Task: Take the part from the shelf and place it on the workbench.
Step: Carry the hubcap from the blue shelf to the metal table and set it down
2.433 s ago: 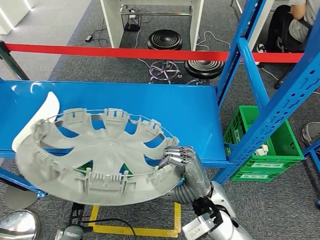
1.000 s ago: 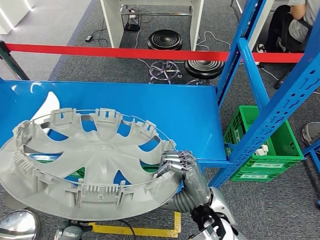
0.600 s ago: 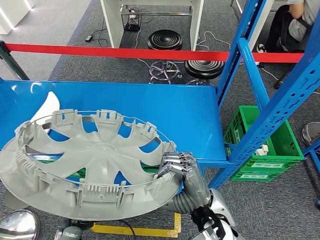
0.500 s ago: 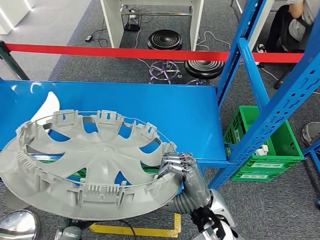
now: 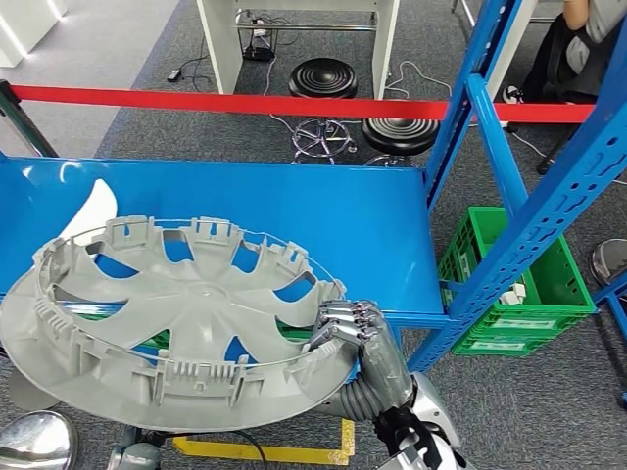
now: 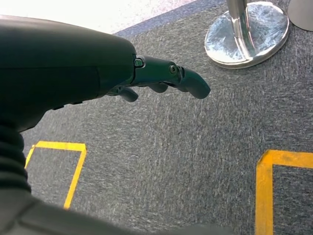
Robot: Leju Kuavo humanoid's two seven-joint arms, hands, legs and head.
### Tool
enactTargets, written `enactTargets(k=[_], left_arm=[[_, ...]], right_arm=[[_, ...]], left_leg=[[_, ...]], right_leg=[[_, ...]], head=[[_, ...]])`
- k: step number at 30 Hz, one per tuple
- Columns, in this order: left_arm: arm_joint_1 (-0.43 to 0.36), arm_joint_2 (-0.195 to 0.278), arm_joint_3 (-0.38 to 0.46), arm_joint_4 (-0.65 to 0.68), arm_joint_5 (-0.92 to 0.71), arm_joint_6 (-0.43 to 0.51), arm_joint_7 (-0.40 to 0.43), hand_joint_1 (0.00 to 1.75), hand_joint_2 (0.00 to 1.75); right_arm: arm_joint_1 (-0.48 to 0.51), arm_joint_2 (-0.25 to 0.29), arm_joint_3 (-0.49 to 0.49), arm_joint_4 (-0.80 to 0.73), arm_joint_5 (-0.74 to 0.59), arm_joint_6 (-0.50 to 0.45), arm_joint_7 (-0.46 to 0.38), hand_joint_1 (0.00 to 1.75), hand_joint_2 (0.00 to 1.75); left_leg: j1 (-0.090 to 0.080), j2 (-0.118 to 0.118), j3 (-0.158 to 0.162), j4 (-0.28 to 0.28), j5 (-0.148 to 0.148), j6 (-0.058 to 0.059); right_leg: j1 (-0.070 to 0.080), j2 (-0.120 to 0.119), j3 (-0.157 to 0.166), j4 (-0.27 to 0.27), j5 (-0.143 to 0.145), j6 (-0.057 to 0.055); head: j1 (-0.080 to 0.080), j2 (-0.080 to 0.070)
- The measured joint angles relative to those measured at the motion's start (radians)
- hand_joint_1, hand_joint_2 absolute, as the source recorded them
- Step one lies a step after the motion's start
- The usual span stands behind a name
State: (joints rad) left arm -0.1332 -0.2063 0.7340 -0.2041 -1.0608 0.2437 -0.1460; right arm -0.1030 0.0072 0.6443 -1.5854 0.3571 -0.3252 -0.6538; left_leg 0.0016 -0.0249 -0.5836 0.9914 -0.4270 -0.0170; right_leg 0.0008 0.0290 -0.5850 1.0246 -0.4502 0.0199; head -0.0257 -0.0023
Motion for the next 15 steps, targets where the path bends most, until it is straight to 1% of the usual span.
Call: enactTargets(k=[15], left_arm=[[0.001,0.002,0.001,0.000,0.003,-0.001,-0.005,0.00,0.00]], right_arm=[[0.004,0.000,-0.002,0.015,-0.021,0.002,0.005,1.75,1.75]], left_leg=[[0.000,0.000,0.000,0.000,0.000,0.000]], right_leg=[[0.000,0.000,0.000,0.000,0.000,0.000]], head=[[0.000,0.000]])
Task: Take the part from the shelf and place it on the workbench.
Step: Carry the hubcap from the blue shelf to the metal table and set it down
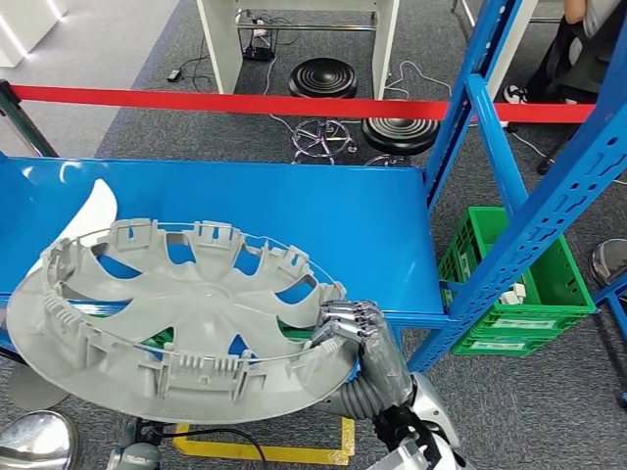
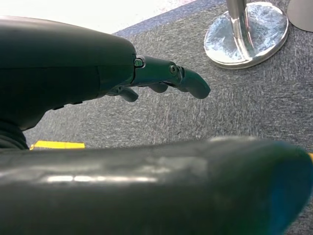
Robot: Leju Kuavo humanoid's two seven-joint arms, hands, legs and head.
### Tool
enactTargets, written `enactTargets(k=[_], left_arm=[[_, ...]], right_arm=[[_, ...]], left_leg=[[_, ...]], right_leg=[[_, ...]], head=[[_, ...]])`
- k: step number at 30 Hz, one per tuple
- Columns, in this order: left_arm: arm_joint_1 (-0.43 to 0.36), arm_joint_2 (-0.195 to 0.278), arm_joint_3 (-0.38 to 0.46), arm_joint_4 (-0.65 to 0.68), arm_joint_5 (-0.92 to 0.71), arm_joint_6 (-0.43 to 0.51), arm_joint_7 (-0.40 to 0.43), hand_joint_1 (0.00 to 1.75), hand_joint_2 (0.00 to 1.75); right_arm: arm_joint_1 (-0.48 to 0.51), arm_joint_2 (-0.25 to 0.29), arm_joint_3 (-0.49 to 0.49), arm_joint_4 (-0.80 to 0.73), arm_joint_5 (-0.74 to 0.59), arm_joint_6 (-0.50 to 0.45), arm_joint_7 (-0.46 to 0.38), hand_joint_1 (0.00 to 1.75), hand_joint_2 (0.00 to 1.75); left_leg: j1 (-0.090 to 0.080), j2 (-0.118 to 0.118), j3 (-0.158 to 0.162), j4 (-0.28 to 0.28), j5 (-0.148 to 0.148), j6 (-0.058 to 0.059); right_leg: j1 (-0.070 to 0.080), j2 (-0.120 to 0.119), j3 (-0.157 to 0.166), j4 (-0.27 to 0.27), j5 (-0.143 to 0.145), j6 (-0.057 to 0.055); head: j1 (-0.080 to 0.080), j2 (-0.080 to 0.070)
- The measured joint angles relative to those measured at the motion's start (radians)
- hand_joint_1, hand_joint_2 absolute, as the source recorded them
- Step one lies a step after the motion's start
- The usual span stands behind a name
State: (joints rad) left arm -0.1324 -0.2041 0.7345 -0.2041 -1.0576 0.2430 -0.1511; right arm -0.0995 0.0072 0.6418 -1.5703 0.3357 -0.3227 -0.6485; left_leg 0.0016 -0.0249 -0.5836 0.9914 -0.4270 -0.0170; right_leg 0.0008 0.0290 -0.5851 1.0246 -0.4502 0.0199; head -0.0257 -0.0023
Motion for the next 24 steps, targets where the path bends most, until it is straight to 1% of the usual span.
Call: enactTargets(k=[9,18,22,24], left_arm=[[0.001,0.000,0.000,0.000,0.000,0.000,0.000,0.00,0.00],[0.002,0.000,0.000,0.000,0.000,0.000,-0.004,0.00,0.00],[0.002,0.000,0.000,0.000,0.004,-0.012,-0.036,0.00,0.00],[0.002,0.000,0.000,0.000,0.006,-0.028,-0.063,0.00,0.87]], right_arm=[[0.001,0.000,-0.001,0.009,-0.002,0.001,0.000,1.75,1.75],[0.001,0.000,-0.002,0.020,-0.020,0.025,0.005,1.75,1.75],[0.001,0.000,-0.003,0.028,-0.020,0.028,0.006,1.75,1.75],[0.001,0.000,-0.005,0.035,-0.020,0.028,0.007,1.75,1.75]], left_leg=[[0.000,0.000,0.000,0.000,0.000,0.000],[0.000,0.000,0.000,0.000,0.000,0.000],[0.000,0.000,0.000,0.000,0.000,0.000],[0.000,0.000,0.000,0.000,0.000,0.000]], right_leg=[[0.000,0.000,0.000,0.000,0.000,0.000],[0.000,0.000,0.000,0.000,0.000,0.000],[0.000,0.000,0.000,0.000,0.000,0.000],[0.000,0.000,0.000,0.000,0.000,0.000]], head=[[0.000,0.000],[0.000,0.000],[0.000,0.000],[0.000,0.000]])
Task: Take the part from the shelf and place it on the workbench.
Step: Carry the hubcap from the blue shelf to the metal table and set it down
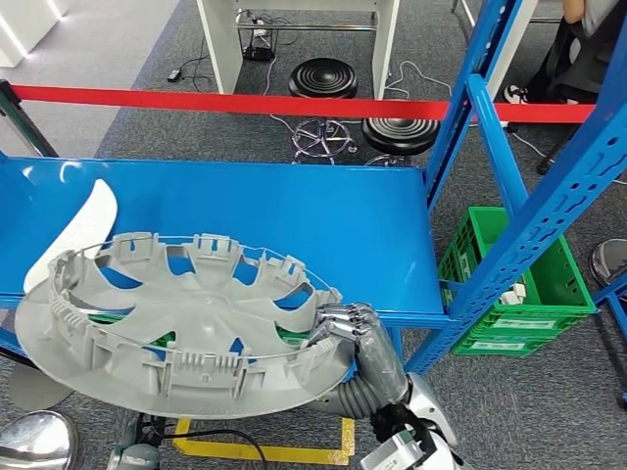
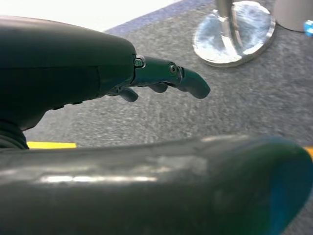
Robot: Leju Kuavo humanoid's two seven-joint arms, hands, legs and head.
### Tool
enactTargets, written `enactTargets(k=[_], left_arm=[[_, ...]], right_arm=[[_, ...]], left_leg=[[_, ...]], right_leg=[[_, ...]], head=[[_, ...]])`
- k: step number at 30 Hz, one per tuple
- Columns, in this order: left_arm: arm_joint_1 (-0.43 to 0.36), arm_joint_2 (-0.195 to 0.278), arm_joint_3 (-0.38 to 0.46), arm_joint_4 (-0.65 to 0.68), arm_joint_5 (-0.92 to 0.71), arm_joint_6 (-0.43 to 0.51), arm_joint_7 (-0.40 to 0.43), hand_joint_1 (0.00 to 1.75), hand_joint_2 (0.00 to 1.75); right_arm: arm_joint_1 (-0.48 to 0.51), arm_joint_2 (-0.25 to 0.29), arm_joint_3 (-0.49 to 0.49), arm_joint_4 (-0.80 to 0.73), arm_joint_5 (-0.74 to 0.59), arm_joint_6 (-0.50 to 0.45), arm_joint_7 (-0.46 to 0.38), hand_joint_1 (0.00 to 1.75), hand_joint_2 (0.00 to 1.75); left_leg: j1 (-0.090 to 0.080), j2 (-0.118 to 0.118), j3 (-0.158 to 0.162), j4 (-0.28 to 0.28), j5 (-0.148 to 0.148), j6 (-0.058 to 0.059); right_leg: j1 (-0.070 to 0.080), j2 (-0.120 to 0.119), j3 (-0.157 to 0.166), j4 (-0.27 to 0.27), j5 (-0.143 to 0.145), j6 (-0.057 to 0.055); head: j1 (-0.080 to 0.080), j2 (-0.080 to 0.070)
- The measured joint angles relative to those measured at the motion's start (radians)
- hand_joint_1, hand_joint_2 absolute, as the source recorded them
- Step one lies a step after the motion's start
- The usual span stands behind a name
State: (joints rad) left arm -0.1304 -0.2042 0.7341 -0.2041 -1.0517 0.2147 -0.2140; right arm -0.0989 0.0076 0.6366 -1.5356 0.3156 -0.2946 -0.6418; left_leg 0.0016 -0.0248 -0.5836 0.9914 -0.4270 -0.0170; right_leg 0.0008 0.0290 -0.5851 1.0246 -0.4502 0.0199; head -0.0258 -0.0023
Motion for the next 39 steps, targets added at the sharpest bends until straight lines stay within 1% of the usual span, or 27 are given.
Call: enactTargets(k=[2,5,9,14,20,24,26,28,31,34,39], left_arm=[[0.000,0.000,-0.001,0.000,0.002,-0.018,-0.026,0.01,1.75],[-0.001,-0.001,-0.001,0.000,0.013,-0.057,-0.053,0.00,1.75],[-0.002,-0.001,0.001,0.000,0.035,-0.114,-0.057,0.00,1.75],[-0.003,0.000,0.001,0.000,0.033,-0.132,-0.069,0.00,1.75],[-0.003,0.000,-0.001,0.000,0.025,-0.119,-0.094,0.00,1.75],[-0.002,-0.003,-0.002,0.000,0.026,-0.086,-0.146,0.00,0.00],[-0.002,-0.003,-0.003,0.000,0.029,-0.091,-0.186,0.00,0.00],[-0.001,-0.003,-0.004,0.000,0.031,-0.115,-0.221,0.00,0.00],[0.000,-0.003,-0.008,0.000,0.028,-0.136,-0.258,0.00,0.00],[0.001,-0.002,-0.011,0.000,0.028,-0.153,-0.278,0.00,0.00],[0.004,0.000,-0.017,0.000,0.025,-0.155,-0.284,0.00,0.00]], right_arm=[[0.000,0.000,-0.003,0.006,0.000,0.000,0.000,1.75,1.75],[0.000,0.000,-0.005,0.013,0.003,0.000,-0.003,1.75,1.75],[0.000,0.000,-0.005,0.019,0.005,0.000,-0.007,1.75,1.75],[-0.001,0.001,-0.005,0.020,0.017,-0.003,-0.010,1.75,1.75],[0.000,0.001,-0.005,0.020,0.036,-0.012,-0.014,1.75,1.75],[0.005,0.001,-0.006,0.020,0.042,-0.028,-0.017,1.75,1.75],[0.015,0.000,-0.009,0.020,0.048,-0.040,-0.025,1.75,1.75],[0.022,-0.001,-0.012,0.020,0.053,-0.047,-0.031,1.75,1.75],[0.029,-0.002,-0.014,0.020,0.055,-0.049,-0.033,1.75,1.75],[0.032,-0.002,-0.014,0.020,0.055,-0.050,-0.033,1.75,1.75],[0.036,-0.002,-0.019,0.020,0.055,-0.055,-0.034,1.75,1.75]], left_leg=[[0.000,0.000,0.000,0.000,0.000,0.000],[0.000,0.000,0.000,0.000,0.000,0.000],[0.000,0.000,0.000,0.000,0.000,0.000],[0.000,0.000,0.000,0.000,0.000,0.000],[0.000,0.000,0.000,0.000,0.000,0.000],[0.000,0.000,0.000,0.000,0.000,0.000],[0.000,0.000,0.000,0.000,0.000,0.000],[0.000,0.000,0.000,0.000,0.000,0.000],[0.000,0.000,0.000,0.000,0.000,0.000],[0.000,0.000,0.000,0.000,0.000,0.000],[0.000,0.000,0.000,0.000,0.000,0.000]], right_leg=[[0.000,0.000,0.000,0.000,0.000,0.000],[0.000,0.000,0.000,0.000,0.000,0.000],[0.000,0.000,0.000,0.000,0.000,0.000],[0.000,0.000,0.000,0.000,0.000,0.000],[0.000,0.000,0.000,0.000,0.000,0.000],[0.000,0.000,0.000,0.000,0.000,0.000],[0.000,0.000,0.000,0.000,0.000,0.000],[0.000,0.000,0.000,0.000,0.000,0.000],[0.000,0.000,-0.001,0.000,0.000,0.000],[0.000,0.000,-0.001,0.000,0.000,0.000],[0.000,0.000,-0.001,0.000,0.000,0.000]], head=[[0.000,0.000],[0.000,0.000],[0.000,0.000],[0.000,0.000],[0.000,0.000],[0.000,0.000],[0.000,0.000],[0.000,0.000],[0.000,0.000],[0.000,0.000],[0.000,0.000]])
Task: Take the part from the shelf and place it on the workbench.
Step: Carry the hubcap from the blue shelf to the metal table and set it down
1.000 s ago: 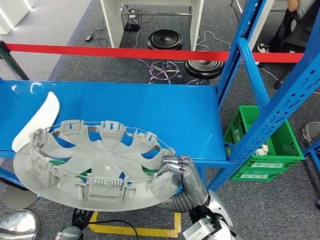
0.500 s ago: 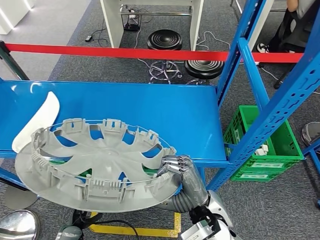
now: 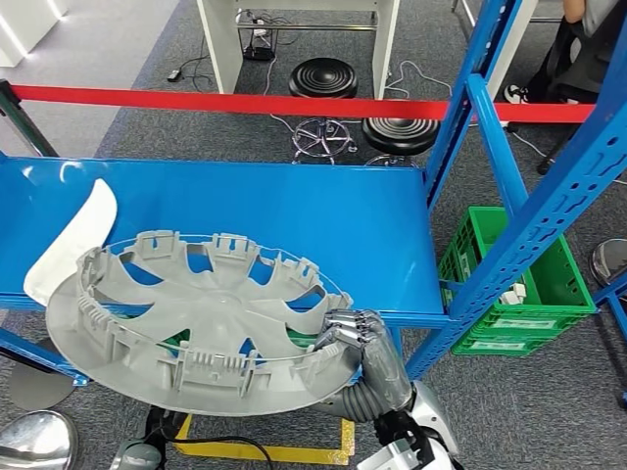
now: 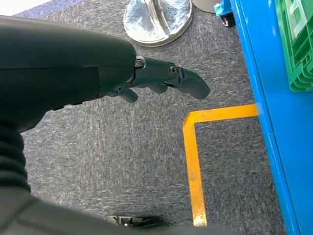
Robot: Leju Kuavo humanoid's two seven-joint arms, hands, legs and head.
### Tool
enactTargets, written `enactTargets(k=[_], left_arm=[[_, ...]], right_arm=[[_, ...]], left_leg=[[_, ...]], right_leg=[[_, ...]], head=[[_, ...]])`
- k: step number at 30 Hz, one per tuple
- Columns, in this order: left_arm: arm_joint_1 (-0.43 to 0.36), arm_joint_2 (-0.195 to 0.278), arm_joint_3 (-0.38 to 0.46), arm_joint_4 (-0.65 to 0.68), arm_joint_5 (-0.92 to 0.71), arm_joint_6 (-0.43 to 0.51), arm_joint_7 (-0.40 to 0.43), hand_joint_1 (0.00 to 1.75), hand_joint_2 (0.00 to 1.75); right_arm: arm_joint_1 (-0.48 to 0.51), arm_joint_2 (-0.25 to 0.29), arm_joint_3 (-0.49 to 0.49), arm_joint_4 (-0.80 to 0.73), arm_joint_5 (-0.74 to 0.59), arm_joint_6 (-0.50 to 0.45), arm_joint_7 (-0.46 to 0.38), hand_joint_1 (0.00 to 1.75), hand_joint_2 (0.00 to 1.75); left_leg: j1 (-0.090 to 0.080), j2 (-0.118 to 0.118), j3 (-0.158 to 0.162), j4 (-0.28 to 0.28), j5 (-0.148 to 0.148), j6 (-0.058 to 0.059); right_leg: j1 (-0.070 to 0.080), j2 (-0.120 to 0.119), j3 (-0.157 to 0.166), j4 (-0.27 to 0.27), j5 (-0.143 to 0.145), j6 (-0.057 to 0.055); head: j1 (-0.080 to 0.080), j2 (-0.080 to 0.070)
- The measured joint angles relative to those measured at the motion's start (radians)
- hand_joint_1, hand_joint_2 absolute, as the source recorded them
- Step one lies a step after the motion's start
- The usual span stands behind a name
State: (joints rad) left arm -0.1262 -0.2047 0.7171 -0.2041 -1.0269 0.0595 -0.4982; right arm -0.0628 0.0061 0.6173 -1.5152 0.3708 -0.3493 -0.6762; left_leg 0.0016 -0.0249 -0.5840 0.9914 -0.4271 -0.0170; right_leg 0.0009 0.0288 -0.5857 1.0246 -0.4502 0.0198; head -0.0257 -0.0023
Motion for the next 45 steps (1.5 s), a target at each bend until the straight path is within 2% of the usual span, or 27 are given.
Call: enactTargets(k=[11,20,45], left_arm=[[0.002,0.002,-0.012,0.000,0.012,-0.011,-0.008,0.00,0.00],[0.002,0.002,-0.011,0.000,0.031,-0.035,0.017,0.00,0.00],[0.004,0.002,-0.011,0.000,0.030,-0.032,0.018,0.00,0.00]], right_arm=[[0.008,0.000,-0.002,0.000,0.002,-0.014,-0.005,1.75,1.75],[0.011,-0.001,-0.002,0.000,0.002,-0.020,-0.005,1.75,1.75],[0.020,-0.002,-0.002,0.000,0.002,-0.027,-0.005,1.75,1.75]], left_leg=[[0.000,0.000,0.000,0.000,0.000,0.000],[0.000,0.000,0.000,0.000,0.000,0.000],[0.000,0.000,0.000,0.000,0.000,0.000]], right_leg=[[0.000,0.000,0.000,0.000,0.000,0.000],[0.000,0.000,0.000,0.000,0.000,0.000],[0.000,0.000,0.000,0.000,0.000,0.000]], head=[[0.000,0.000],[0.000,0.000],[0.000,0.000]])
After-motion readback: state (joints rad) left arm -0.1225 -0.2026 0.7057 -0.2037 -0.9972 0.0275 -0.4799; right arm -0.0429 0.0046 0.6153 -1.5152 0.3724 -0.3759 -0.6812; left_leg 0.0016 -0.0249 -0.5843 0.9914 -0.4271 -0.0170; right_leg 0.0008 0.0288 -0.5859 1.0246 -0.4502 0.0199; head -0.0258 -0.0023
